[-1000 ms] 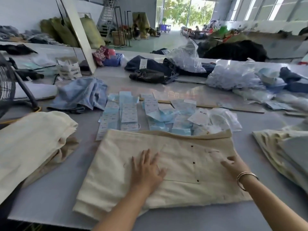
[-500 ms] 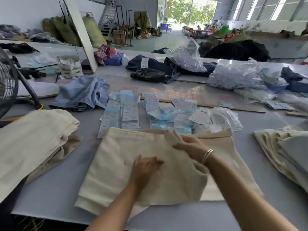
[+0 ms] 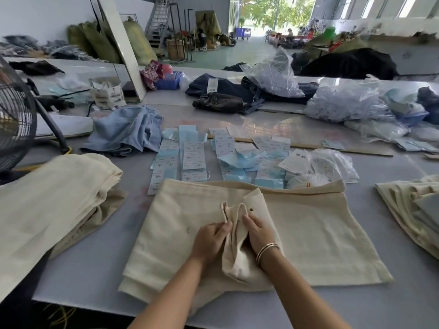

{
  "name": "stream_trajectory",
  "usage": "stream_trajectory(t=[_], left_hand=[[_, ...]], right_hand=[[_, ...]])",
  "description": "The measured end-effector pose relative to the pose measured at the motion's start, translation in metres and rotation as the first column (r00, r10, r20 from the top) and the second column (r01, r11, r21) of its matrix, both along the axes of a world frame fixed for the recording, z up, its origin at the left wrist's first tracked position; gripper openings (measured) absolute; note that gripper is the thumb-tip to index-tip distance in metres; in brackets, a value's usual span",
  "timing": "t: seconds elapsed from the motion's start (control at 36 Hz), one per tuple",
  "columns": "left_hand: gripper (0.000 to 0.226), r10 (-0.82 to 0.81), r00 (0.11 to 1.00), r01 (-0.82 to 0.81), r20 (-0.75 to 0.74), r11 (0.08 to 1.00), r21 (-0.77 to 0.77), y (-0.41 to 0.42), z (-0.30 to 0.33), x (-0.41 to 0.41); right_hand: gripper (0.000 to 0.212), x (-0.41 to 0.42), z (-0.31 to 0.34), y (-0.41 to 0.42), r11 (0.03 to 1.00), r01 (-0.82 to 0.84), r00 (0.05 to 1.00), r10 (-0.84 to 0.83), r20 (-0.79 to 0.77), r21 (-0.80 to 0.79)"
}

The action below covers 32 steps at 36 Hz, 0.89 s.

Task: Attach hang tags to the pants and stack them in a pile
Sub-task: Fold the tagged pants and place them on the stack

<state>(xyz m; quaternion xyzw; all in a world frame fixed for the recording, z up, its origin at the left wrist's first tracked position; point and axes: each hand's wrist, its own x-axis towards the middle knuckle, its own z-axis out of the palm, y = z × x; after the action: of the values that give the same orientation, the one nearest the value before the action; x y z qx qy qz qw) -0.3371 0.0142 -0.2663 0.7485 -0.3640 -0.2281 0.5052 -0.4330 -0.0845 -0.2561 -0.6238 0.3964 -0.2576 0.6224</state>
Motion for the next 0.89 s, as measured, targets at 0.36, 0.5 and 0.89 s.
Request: stream_trajectory(t=[0.36,0.5,0.89], left_hand=[[0.054,0.027,0.994,-0.034,-0.107,0.997,-0.064,0.003,-0.003,0.0],[0.045,0.005,0.993,-0.011,-0.114,0.998,-0.054,0.002,-0.004,-0.001],[0.024,-0.026,0.945,-0.001,-0.327,0.997,-0.081,0.003,-0.003,0.004]], right_hand=[[0.022,-0.003,-0.004,-0.002,0.989,0.052,0.986,-0.073,0.151,0.141],[0.018,-0.003,-0.001,0.002,0.999,-0.004,0.996,0.007,0.084,-0.035],[0.017,-0.013,0.003,-0.001,0.996,-0.037,0.991,0.027,0.128,0.076]])
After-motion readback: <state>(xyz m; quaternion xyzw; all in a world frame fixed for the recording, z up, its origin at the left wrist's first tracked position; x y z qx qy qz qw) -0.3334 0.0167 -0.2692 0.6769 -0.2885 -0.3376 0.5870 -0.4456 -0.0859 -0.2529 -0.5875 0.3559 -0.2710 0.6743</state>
